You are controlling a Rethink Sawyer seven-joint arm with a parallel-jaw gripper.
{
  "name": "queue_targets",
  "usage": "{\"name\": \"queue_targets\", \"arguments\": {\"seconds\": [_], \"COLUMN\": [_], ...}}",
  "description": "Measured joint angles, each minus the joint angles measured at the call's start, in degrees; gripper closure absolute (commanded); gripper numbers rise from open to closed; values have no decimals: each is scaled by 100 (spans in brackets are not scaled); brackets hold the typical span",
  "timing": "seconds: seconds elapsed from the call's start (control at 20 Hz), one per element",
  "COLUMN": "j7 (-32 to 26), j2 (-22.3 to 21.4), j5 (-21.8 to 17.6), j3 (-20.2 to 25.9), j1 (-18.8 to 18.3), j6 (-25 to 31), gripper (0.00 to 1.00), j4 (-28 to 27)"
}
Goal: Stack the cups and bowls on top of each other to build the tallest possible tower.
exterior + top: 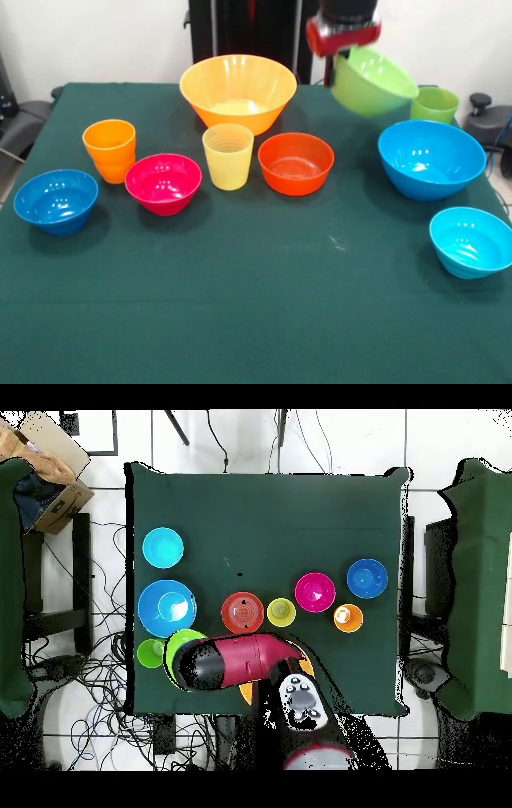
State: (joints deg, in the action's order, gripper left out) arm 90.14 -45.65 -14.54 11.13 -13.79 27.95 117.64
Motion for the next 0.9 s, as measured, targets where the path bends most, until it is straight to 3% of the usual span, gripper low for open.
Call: {"name": "queue_targets", "arguments": {"seconds": [0.2,0.45,0.8,0.9], "j7": [0,0,0,0], "j2": [-704,-1180,-1052,-767], "j5": [290,324,299,185], "j3": [156,342,578,721], "j1": [-9,-44,-311,-538], "j6": [1162,1851,1761,1514], "gripper": [100,100,100,100], "j4": [-60,-232,-494,-632]}}
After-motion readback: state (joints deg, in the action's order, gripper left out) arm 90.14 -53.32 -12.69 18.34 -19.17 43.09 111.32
